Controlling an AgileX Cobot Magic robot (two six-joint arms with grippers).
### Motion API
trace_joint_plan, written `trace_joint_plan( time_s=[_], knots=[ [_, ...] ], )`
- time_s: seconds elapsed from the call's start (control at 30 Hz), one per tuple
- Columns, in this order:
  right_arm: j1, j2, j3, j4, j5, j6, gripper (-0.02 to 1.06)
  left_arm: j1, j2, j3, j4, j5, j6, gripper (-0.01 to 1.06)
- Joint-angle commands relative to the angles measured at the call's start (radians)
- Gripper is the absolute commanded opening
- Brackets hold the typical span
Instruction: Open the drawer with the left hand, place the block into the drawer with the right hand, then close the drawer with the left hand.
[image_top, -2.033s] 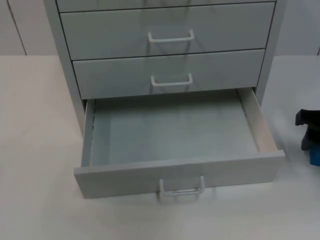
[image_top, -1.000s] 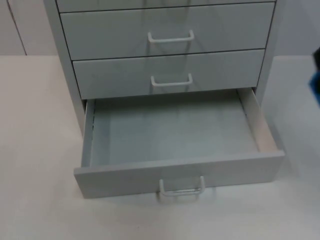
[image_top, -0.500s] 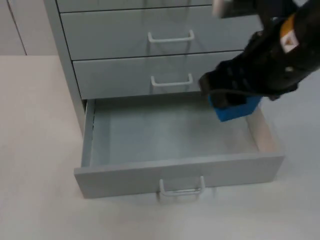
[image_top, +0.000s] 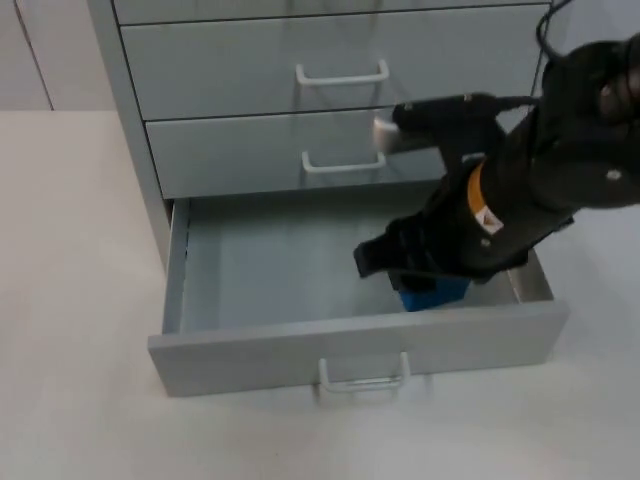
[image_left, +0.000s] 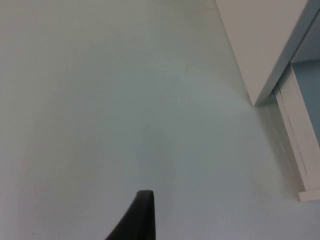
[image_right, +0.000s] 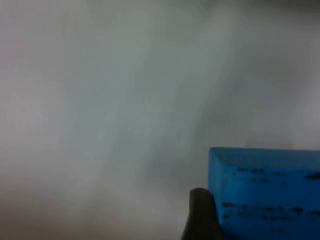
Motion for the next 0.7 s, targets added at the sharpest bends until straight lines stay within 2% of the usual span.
trace_joint_plan(
  time_s=[0.0, 0.03, 0.13, 0.2, 0.33, 0.47, 0.53, 0.6, 0.63, 0.67],
  knots=[
    [0.002, 0.014, -0.007, -0.013, -0.028, 0.016, 0.40, 0.002, -0.006, 0.003, -0.007, -0.013, -0.006, 1.05],
    [0.002, 0.014, -0.007, -0.013, -0.028, 0.016, 0.40, 0.002, -0.006, 0.003, -0.007, -0.013, -0.006, 1.05],
    [0.002, 0.000, -0.007, -0.013, -0.036, 0.016, 0.75, 0.002, -0.006, 0.003, -0.007, -0.013, -0.006, 1.05],
    [0.002, -0.019, -0.007, -0.010, -0.034, 0.016, 0.87, 0.002, -0.006, 0.003, -0.007, -0.013, -0.006, 1.05],
    [0.007, -0.065, -0.007, -0.010, -0.001, 0.016, 0.94, 0.002, -0.006, 0.003, -0.007, -0.013, -0.006, 1.05],
    [0.023, -0.149, -0.007, 0.004, 0.082, 0.016, 0.95, 0.002, -0.006, 0.003, -0.007, -0.013, -0.006, 1.05],
    [0.052, -0.221, -0.007, 0.058, 0.178, -0.024, 0.95, 0.002, -0.006, 0.003, -0.007, -0.013, -0.006, 1.05],
    [0.059, -0.236, -0.007, 0.077, 0.196, -0.042, 0.95, 0.002, -0.006, 0.003, -0.007, -0.013, -0.006, 1.05],
    [0.069, -0.259, -0.007, 0.119, 0.227, -0.090, 0.95, 0.002, -0.006, 0.003, -0.009, -0.013, -0.006, 1.05],
    [0.090, -0.294, -0.007, 0.200, 0.260, -0.185, 0.95, 0.002, -0.006, 0.003, -0.009, -0.013, -0.006, 1.05]
  ],
)
